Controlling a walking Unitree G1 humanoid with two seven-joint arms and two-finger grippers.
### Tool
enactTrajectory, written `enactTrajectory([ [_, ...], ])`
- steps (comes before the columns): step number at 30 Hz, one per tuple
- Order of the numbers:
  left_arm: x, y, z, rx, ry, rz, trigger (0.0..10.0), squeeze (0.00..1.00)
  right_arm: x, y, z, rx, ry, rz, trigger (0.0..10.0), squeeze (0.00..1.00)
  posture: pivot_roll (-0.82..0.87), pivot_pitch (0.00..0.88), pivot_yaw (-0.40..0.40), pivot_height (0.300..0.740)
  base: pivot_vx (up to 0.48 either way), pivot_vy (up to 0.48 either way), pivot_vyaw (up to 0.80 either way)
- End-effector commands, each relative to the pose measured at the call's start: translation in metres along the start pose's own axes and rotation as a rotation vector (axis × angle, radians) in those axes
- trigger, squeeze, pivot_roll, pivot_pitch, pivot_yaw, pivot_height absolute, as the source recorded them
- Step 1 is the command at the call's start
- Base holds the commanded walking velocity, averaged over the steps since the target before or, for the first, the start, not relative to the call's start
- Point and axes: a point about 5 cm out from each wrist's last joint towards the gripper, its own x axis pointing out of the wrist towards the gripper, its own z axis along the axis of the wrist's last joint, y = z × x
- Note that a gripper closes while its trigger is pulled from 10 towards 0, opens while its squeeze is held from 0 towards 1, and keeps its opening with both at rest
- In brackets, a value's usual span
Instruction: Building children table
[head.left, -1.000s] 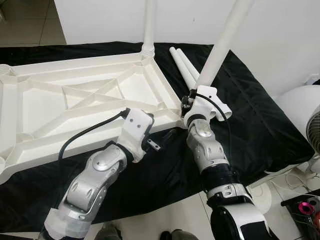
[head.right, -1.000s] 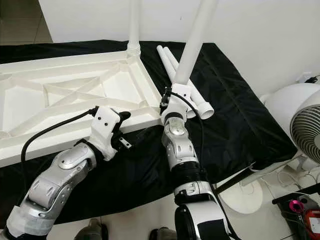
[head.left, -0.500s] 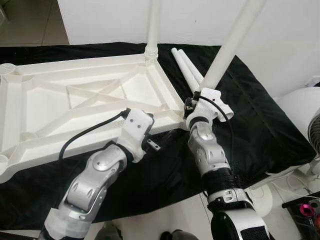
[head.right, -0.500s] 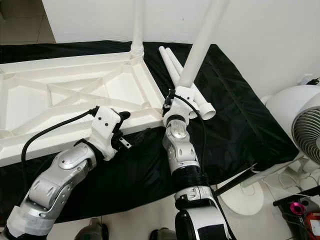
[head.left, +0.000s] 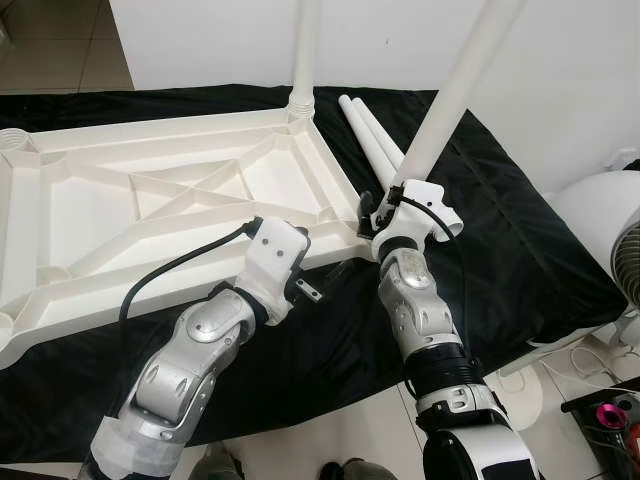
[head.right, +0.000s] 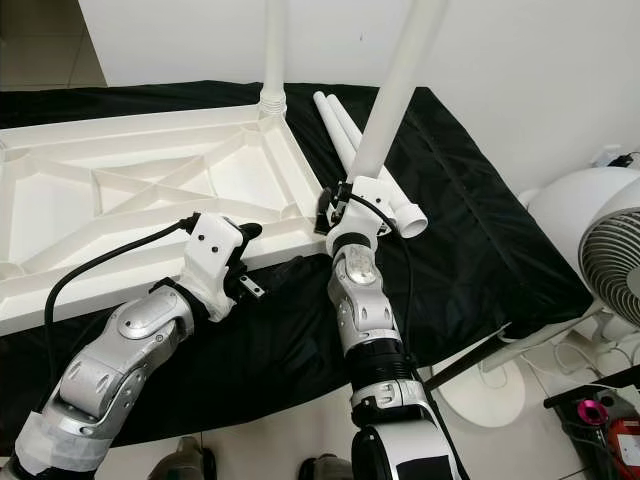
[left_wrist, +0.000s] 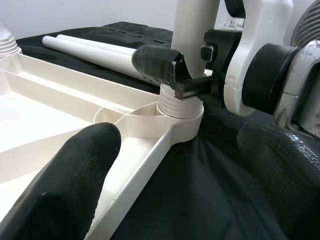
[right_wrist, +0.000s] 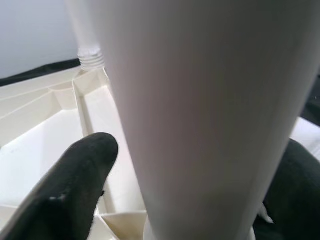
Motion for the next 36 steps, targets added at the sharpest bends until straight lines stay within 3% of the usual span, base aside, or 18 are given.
enactTrajectory([
  [1,0.001,-0.004,-0.002,0.000,0.009,-0.025,10.0,0.00,0.001,-0.008,0.000,-0.015,-0.002,0.017,10.0,0.92,0.02,0.056,-0.097,0.740,0.000,0.000,0.00],
  [2,0.001,-0.005,-0.001,0.000,0.008,-0.029,10.0,0.00,0.004,-0.013,0.002,-0.025,-0.004,0.055,10.0,0.00,0.02,0.056,-0.094,0.740,0.000,0.000,0.00],
  [10,0.003,-0.005,0.000,0.000,0.004,-0.035,10.0,0.00,0.010,-0.032,0.001,-0.097,0.028,0.194,10.0,0.00,0.01,0.061,-0.090,0.740,0.000,0.000,0.00],
  [14,0.003,-0.004,0.001,-0.001,0.002,-0.034,10.0,0.00,0.013,-0.045,0.000,-0.169,0.052,0.347,10.0,0.00,0.01,0.066,-0.086,0.740,0.000,0.000,0.00],
  [16,0.003,-0.004,0.001,-0.001,0.002,-0.034,10.0,0.00,0.013,-0.045,0.000,-0.169,0.052,0.347,10.0,0.00,0.01,0.066,-0.086,0.740,0.000,0.000,0.00],
  [20,0.004,-0.003,0.001,-0.003,0.000,-0.032,10.0,0.00,0.011,-0.048,-0.001,-0.220,0.076,0.515,10.0,0.00,0.01,0.070,-0.079,0.740,0.000,0.000,0.00],
  [28,0.004,-0.002,0.003,-0.002,0.000,-0.030,10.0,0.00,0.014,-0.051,0.002,-0.282,0.072,0.679,10.0,0.00,0.01,0.075,-0.072,0.740,0.000,0.000,0.00],
  [35,0.005,-0.001,0.003,0.001,0.000,-0.031,10.0,0.00,0.021,-0.052,0.007,-0.333,0.061,0.713,10.0,0.00,0.01,0.075,-0.068,0.740,0.000,0.000,0.00],
  [36,0.005,-0.001,0.004,0.000,-0.002,-0.031,10.0,0.00,0.025,-0.052,0.009,-0.373,0.062,0.723,10.0,0.00,0.02,0.073,-0.067,0.740,0.000,0.000,0.00],
])
